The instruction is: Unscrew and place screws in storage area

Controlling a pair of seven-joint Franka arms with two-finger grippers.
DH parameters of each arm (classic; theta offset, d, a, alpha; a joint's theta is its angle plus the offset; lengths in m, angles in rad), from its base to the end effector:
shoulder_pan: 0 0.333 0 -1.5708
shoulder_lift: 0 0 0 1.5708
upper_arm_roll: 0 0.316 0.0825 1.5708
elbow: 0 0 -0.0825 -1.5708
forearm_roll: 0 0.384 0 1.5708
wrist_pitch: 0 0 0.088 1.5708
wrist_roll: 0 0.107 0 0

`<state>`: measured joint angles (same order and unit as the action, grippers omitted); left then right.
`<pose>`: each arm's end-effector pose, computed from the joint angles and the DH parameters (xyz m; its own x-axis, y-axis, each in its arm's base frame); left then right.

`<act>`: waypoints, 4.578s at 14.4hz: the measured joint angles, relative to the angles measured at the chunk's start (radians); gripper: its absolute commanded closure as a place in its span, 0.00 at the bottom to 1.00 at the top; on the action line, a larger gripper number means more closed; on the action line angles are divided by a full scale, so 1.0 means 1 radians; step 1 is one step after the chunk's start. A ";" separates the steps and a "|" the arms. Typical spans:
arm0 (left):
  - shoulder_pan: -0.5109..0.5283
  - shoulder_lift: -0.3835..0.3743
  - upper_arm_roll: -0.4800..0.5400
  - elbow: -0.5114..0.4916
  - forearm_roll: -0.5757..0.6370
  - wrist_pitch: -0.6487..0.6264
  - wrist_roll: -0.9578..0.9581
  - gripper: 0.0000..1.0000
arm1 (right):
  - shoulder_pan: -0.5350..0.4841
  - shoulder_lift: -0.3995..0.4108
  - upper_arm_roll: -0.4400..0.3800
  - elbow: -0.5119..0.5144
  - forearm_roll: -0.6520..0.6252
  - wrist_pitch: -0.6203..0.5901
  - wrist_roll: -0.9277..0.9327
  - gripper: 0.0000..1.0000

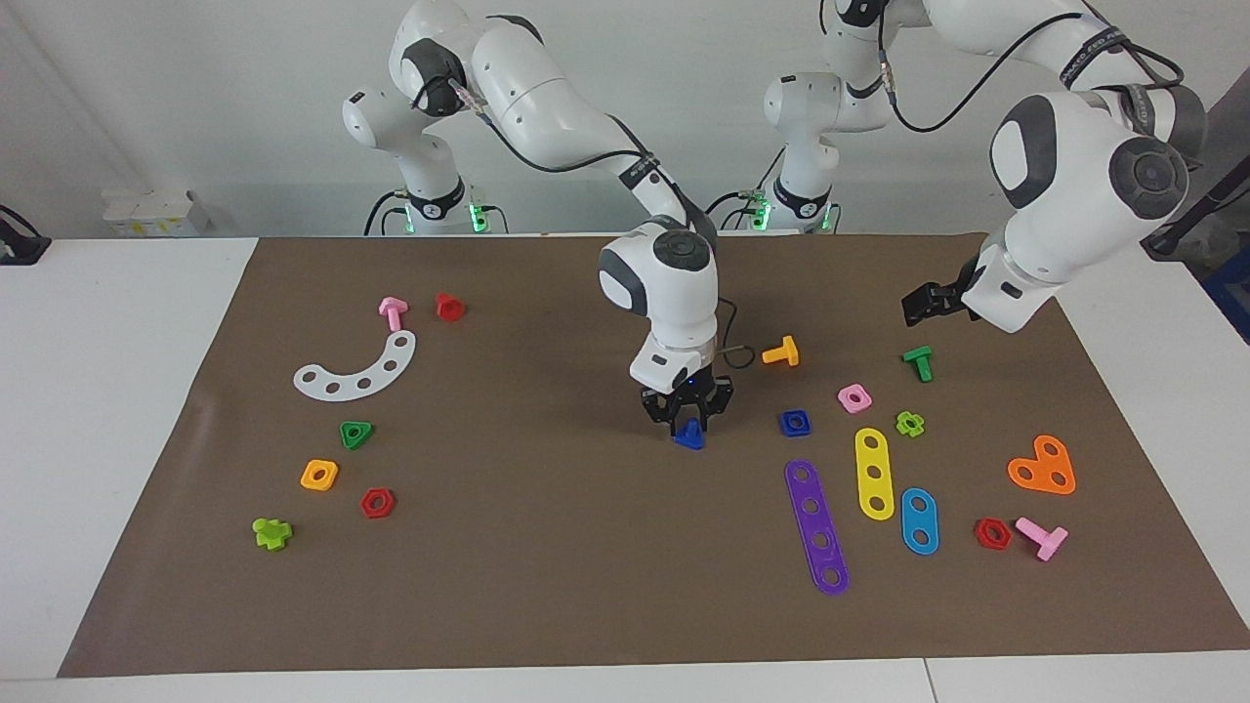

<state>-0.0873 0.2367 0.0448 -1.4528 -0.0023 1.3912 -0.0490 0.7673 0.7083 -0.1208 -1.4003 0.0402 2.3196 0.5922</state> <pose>0.5973 -0.0285 0.5293 0.9561 0.0098 -0.2929 0.0034 -0.9997 -0.0226 0.5851 0.4673 0.3100 0.9777 0.0575 0.2020 0.0756 -0.9937 -0.0831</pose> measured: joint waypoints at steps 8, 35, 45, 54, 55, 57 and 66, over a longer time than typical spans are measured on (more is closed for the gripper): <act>0.030 0.000 0.010 0.077 0.002 -0.002 0.031 0.00 | 0.003 0.000 0.009 0.000 0.000 0.001 0.000 0.55; 0.031 -0.015 0.003 0.079 0.002 0.210 0.037 0.00 | -0.641 -0.515 -0.006 -0.610 0.085 -0.070 -0.761 1.00; 0.031 -0.182 0.003 -0.087 0.002 0.208 0.037 0.00 | -0.641 -0.481 0.007 -0.712 0.142 0.117 -0.775 0.00; 0.031 -0.185 0.004 -0.098 0.002 0.223 0.037 0.00 | -0.650 -0.575 -0.015 -0.511 0.099 -0.164 -0.680 0.00; 0.031 -0.185 0.004 -0.098 0.002 0.223 0.037 0.00 | -0.655 -0.600 -0.018 -0.471 0.060 -0.238 -0.638 0.00; 0.031 -0.185 0.005 -0.098 0.002 0.222 0.037 0.00 | -0.659 -0.650 -0.020 -0.408 0.000 -0.374 -0.560 0.00; 0.031 -0.185 0.006 -0.099 0.002 0.221 0.037 0.00 | -0.681 -0.734 -0.022 -0.202 -0.044 -0.762 -0.527 0.00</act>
<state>-0.0564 0.0520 0.0505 -1.5521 -0.0002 1.6125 -0.0116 0.0866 -0.0259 -0.1432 -1.6020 -0.0042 1.5581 0.0647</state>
